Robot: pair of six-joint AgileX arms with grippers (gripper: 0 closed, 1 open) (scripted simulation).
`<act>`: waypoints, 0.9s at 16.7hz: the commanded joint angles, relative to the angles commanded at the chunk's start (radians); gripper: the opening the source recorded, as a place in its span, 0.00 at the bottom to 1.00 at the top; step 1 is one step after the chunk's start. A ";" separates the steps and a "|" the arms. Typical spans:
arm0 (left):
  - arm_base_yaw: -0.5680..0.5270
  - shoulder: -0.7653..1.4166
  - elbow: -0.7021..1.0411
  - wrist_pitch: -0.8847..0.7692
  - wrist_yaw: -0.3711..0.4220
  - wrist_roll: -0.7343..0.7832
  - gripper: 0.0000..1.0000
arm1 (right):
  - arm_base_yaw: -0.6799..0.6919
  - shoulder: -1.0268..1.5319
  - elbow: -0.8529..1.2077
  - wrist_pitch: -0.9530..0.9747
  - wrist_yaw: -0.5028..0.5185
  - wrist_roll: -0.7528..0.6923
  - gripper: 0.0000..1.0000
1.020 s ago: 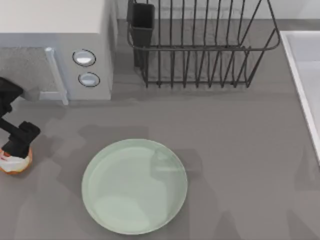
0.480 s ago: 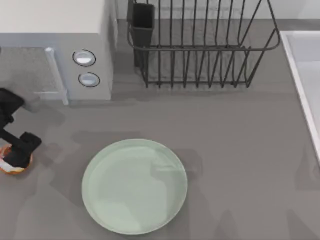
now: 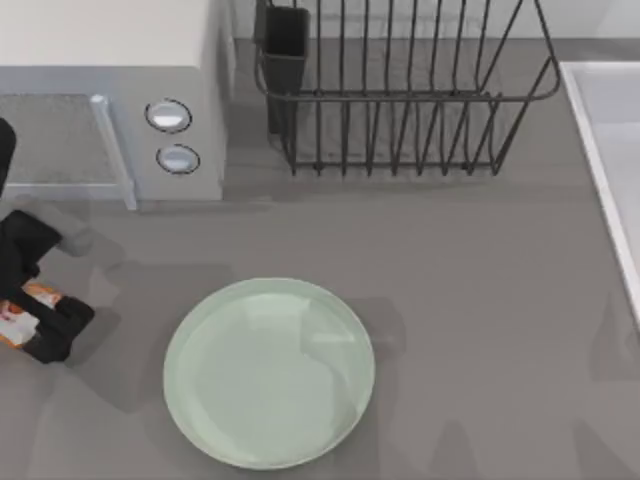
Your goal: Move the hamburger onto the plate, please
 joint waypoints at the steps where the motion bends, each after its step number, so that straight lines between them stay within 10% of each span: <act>1: -0.001 0.020 0.010 0.013 0.000 0.000 1.00 | 0.000 0.000 0.000 0.000 0.000 0.000 1.00; 7: -0.001 0.041 0.025 0.023 0.000 -0.001 1.00 | 0.000 0.000 0.000 0.000 0.000 0.000 1.00; 15: -0.001 0.041 0.025 0.023 0.000 -0.001 0.40 | 0.000 0.000 0.000 0.000 0.000 0.000 1.00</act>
